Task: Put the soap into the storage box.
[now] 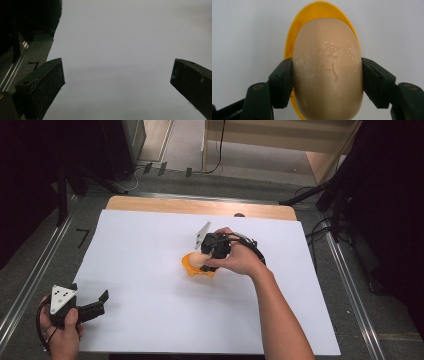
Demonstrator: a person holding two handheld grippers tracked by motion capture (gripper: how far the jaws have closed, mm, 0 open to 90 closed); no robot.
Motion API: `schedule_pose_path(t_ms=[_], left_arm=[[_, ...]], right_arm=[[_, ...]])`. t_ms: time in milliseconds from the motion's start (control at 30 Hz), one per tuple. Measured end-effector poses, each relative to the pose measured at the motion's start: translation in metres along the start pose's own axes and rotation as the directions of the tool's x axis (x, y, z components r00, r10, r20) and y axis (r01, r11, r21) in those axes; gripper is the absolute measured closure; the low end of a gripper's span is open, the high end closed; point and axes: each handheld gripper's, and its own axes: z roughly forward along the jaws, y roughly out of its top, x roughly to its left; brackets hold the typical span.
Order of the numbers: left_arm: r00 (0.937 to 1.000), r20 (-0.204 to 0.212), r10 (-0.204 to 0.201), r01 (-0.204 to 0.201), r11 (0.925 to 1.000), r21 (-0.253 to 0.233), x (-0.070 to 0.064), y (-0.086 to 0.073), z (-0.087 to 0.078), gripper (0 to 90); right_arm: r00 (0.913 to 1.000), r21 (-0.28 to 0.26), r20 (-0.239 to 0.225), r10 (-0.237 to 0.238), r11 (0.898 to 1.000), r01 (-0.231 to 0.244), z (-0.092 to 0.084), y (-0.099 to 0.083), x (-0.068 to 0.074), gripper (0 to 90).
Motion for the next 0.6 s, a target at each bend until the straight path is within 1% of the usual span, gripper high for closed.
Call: schedule_pose_path(t_ms=[67, 133, 200, 267, 367, 400, 433, 467, 533, 567, 600], left_arm=[[1.0, -0.002, 0.001, -0.001, 1.0, 0.0, 0.0, 0.0, 0.0, 0.0], [1.0, -0.003, 0.0, 0.0, 1.0, -0.002, 0.0, 0.0, 0.0, 0.0], [1.0, 0.0, -0.001, 0.001, 1.0, 0.0, 0.0, 0.0, 0.0, 0.0], [1.0, 0.0, -0.002, 0.002, 1.0, 0.0, 0.0, 0.0, 0.0, 0.0], [1.0, -0.003, 0.001, -0.001, 1.0, -0.005, -0.001, 0.0, 0.0, 0.0], [1.0, -0.003, 0.001, -0.001, 1.0, -0.005, -0.001, 0.0, 0.0, 0.0], [1.0, -0.002, 0.0, 0.0, 1.0, -0.005, 0.0, 0.0, 0.0, 0.0], [1.0, -0.003, -0.001, 0.001, 1.0, -0.005, 0.0, 0.0, 0.0, 0.0], [1.0, -0.004, -0.001, 0.001, 1.0, -0.004, 0.0, 0.0, 0.0, 0.0], [1.0, -0.004, -0.001, 0.001, 1.0, -0.006, 0.0, 0.0, 0.0, 0.0], [1.0, -0.005, 0.001, -0.001, 1.0, -0.005, -0.001, 0.0, 0.0, 0.0]], right_arm=[[1.0, 0.004, 0.002, 0.006, 1.0, -0.006, 0.0, 0.0, 0.0, 32.4], [0.9999, -0.004, 0.003, 0.015, 1.0, -0.015, -0.001, -0.001, 0.0, 32.5], [0.9995, -0.032, 0.001, 0.033, 0.999, -0.032, -0.006, -0.003, -0.002, 31.0], [0.9994, -0.035, -0.002, 0.034, 0.999, -0.034, -0.007, -0.004, -0.002, 30.5], [0.9966, -0.044, 0.02, 0.08, 0.996, -0.079, -0.009, -0.01, 0.001, 28.6], [0.9966, -0.044, 0.02, 0.08, 0.996, -0.079, -0.009, -0.01, 0.001, 28.6], [0.9928, -0.066, 0.029, 0.117, 0.991, -0.114, -0.011, -0.015, 0.001, 28.6], [0.9928, -0.066, 0.029, 0.117, 0.991, -0.114, -0.011, -0.015, 0.001, 28.6], [0.9877, -0.082, 0.011, 0.156, 0.985, -0.155, -0.014, -0.022, 0.002, 28.6], [0.9858, -0.115, 0.016, 0.167, 0.98, -0.164, -0.016, -0.029, 0.001, 28.6], [0.9858, -0.115, 0.016, 0.167, 0.98, -0.164, -0.016, -0.029, 0.001, 28.6]])
